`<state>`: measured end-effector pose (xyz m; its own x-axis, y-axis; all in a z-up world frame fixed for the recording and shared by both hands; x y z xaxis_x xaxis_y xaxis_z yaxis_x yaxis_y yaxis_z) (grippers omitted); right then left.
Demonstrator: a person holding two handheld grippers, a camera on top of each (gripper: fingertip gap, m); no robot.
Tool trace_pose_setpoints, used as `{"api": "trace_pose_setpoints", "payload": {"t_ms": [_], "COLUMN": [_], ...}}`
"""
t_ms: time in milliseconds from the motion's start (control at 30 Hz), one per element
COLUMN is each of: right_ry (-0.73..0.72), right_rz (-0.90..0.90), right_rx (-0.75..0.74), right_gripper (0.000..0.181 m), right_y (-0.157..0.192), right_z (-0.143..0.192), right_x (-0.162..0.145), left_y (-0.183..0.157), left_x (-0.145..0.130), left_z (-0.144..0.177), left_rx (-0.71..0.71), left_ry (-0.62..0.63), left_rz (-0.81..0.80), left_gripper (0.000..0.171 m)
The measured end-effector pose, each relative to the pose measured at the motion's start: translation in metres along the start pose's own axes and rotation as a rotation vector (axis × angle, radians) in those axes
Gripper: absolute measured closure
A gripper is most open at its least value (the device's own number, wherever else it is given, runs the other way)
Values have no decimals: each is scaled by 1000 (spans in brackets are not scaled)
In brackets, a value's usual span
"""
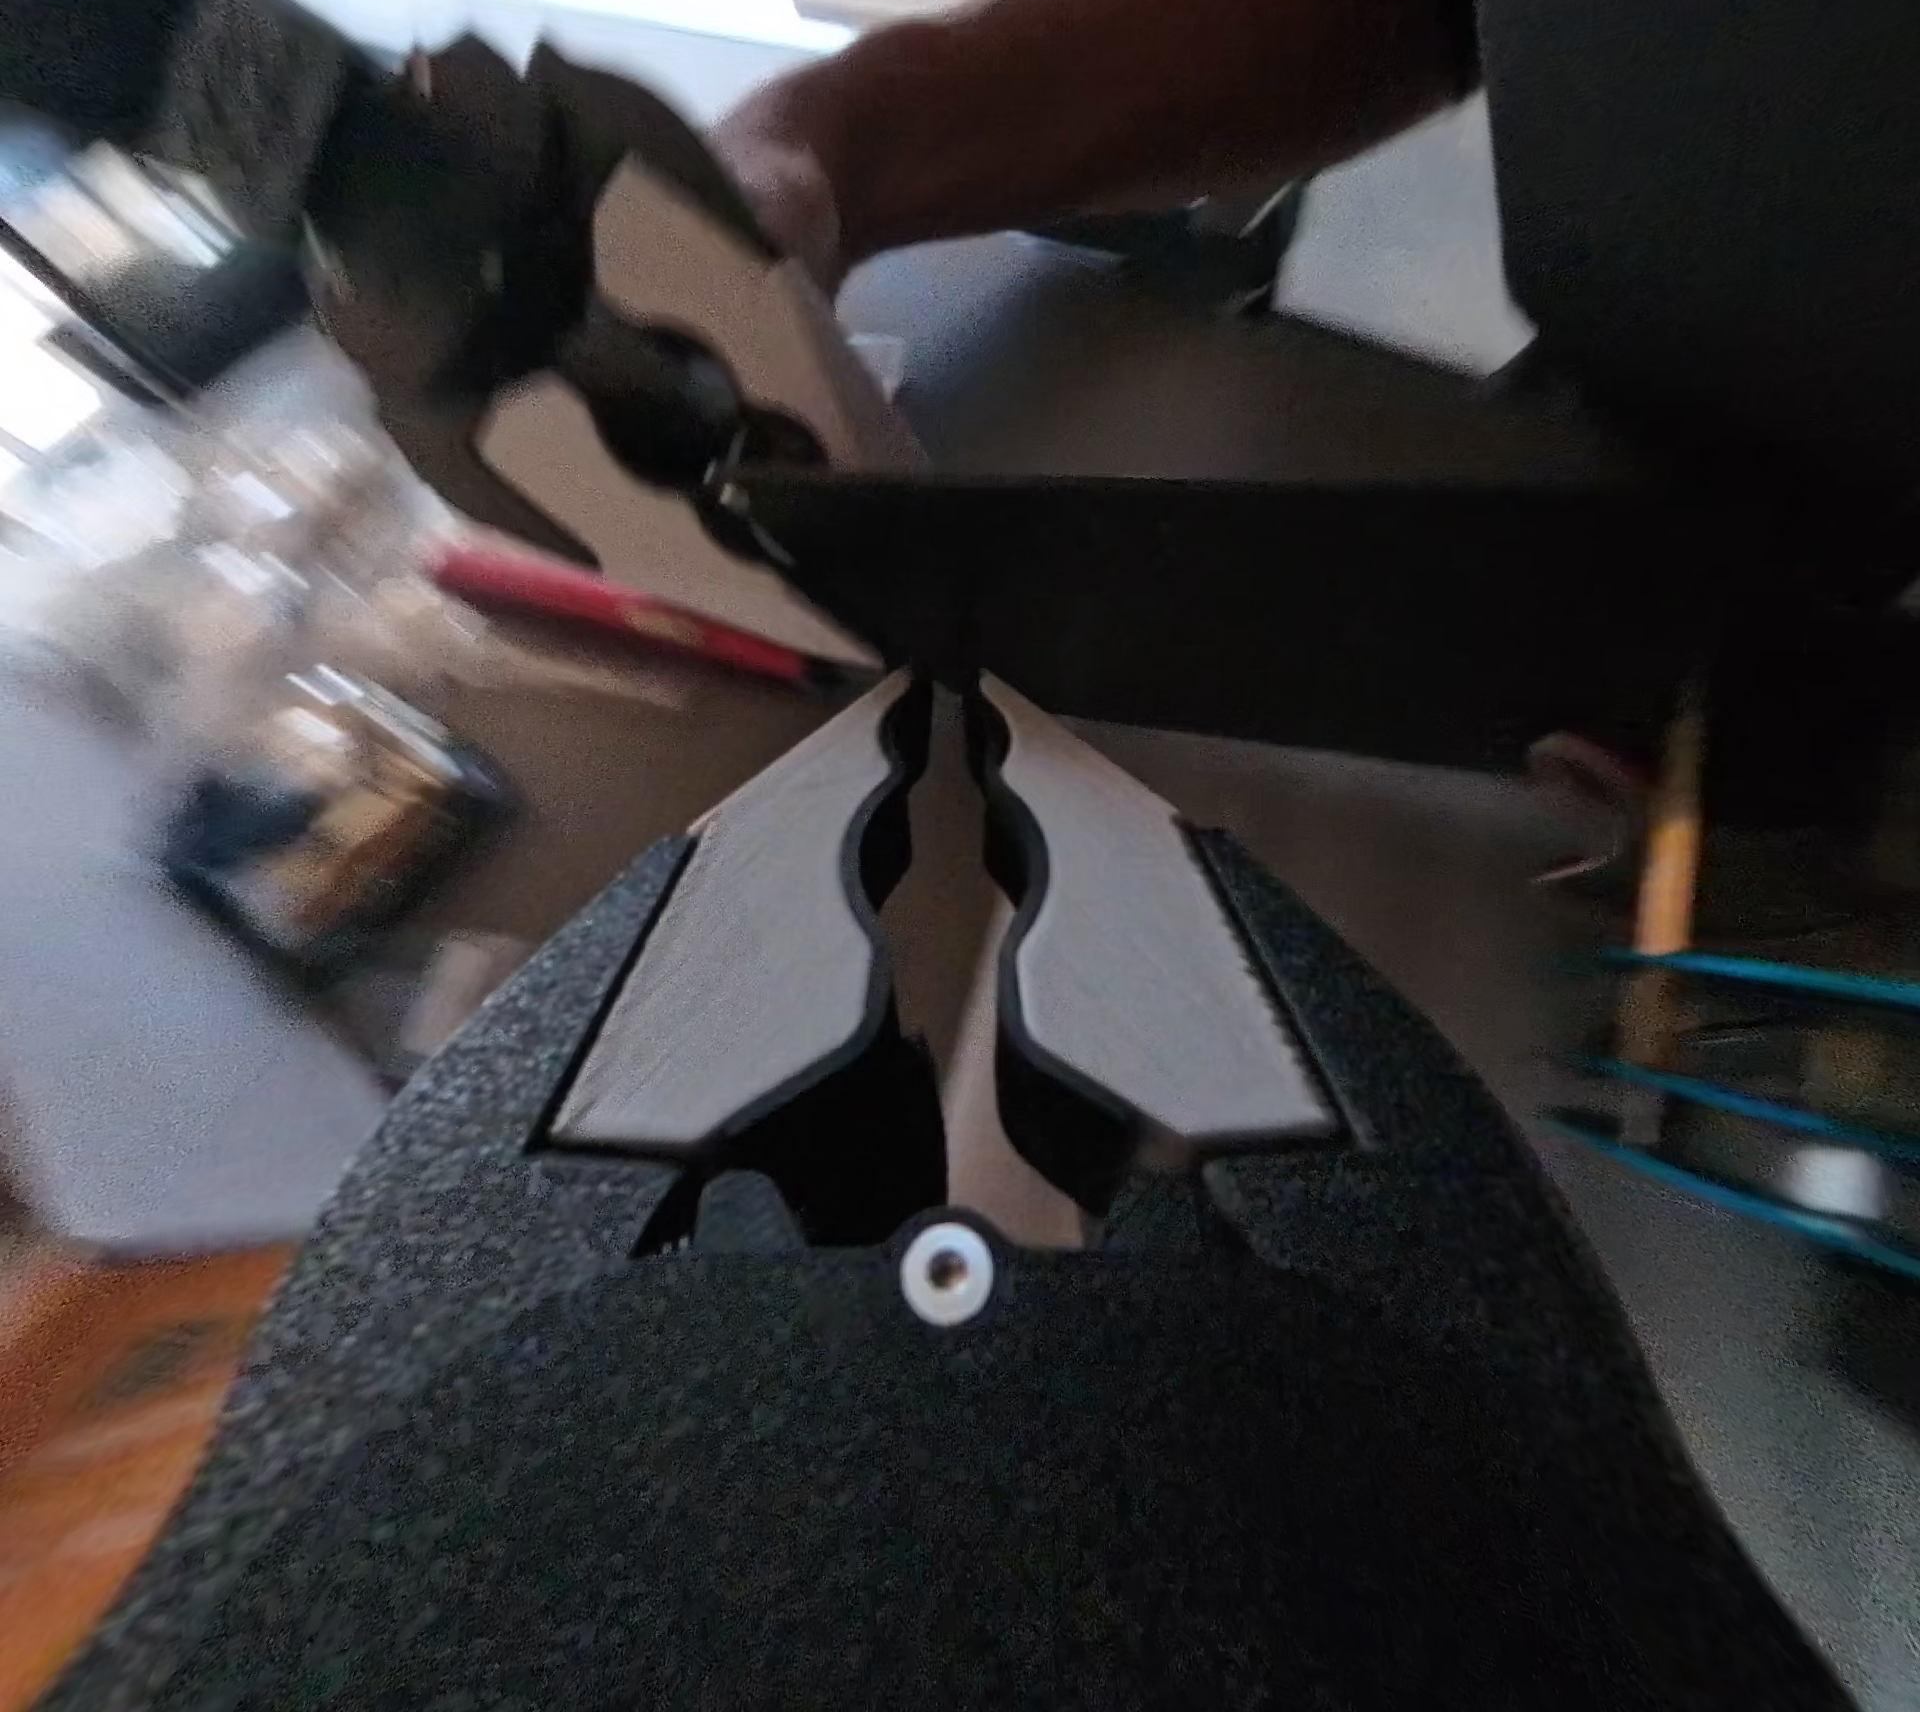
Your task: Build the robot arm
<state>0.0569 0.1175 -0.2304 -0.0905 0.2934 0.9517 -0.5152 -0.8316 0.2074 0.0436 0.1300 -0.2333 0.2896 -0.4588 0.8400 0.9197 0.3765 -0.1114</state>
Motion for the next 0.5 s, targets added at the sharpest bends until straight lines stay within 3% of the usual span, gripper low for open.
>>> {"api": "trace_pose_setpoints", "payload": {"t_ms": [100, 167, 200, 300, 500], "right_ry": [1, 1, 1, 6, 9], "right_rz": [-1, -1, -1, -1, -2], "right_rx": [-6, -8, -6, 0, 6], "right_gripper": [163, 163, 163, 163, 163], "right_y": [0, 0, 0, 0, 1], "right_z": [0, 0, 0, 0, 0], "right_x": [0, 0, 0, 0, 0], "left_y": [-9, -6, -1, 3, 3], "left_x": [-6, 2, 4, 9, 12], "left_z": [4, 7, 7, 2, -4], "left_rx": [-273, -422, -457, -547, -624], "left_ry": [80, 41, 15, -10, -44], "left_rz": [686, 1118, 1260, 1462, 1526], "left_gripper": [155, 151, 151, 150, 165]}}
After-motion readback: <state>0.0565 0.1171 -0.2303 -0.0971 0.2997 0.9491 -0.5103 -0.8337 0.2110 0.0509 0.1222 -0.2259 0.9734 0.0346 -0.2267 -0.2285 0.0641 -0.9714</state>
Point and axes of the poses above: each gripper's, where its closed fingertips meet, z back along the fingers, x out of its top, y = z × x across the jaws, the point moved 1 cm from there along z, back along the fingers, and after that the axes turned 14 degrees about z, right-handed, at the moved point
